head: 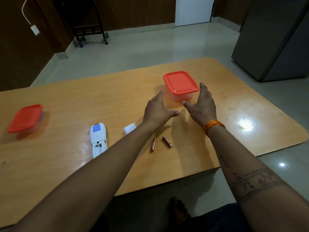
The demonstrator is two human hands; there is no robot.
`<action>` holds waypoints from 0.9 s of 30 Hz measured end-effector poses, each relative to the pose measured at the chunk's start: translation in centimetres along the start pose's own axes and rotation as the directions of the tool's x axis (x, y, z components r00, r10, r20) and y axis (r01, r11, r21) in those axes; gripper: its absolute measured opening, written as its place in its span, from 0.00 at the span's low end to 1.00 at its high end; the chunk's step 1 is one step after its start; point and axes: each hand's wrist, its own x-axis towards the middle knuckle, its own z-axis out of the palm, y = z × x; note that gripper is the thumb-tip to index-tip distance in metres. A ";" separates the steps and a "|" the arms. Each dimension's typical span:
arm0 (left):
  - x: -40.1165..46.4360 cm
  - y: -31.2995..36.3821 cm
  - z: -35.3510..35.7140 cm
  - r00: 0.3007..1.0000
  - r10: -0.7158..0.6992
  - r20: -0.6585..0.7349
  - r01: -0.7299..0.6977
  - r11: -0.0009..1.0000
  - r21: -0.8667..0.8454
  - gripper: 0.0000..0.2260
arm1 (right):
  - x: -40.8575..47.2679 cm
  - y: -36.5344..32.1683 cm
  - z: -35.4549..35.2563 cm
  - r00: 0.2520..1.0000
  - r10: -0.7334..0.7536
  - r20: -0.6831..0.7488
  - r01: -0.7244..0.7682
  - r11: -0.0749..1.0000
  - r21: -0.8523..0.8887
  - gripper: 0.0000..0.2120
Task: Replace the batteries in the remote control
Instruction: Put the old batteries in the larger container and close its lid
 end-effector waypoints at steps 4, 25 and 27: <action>2.6 1.3 1.3 0.999 -0.011 0.040 0.018 0.984 -0.177 0.41 | 1.9 1.7 0.7 0.997 -0.054 0.055 0.055 0.999 -0.001 0.44; 0.0 -1.1 -0.2 1.000 -0.023 0.005 0.023 0.916 -0.400 0.42 | -0.3 1.1 -0.2 0.928 -0.347 -0.134 0.326 0.932 -0.156 0.09; -0.7 -1.5 -0.7 0.999 -0.035 -0.028 0.022 0.927 -0.375 0.44 | -1.2 0.4 -0.3 0.894 -0.435 -0.105 0.407 0.888 -0.214 0.09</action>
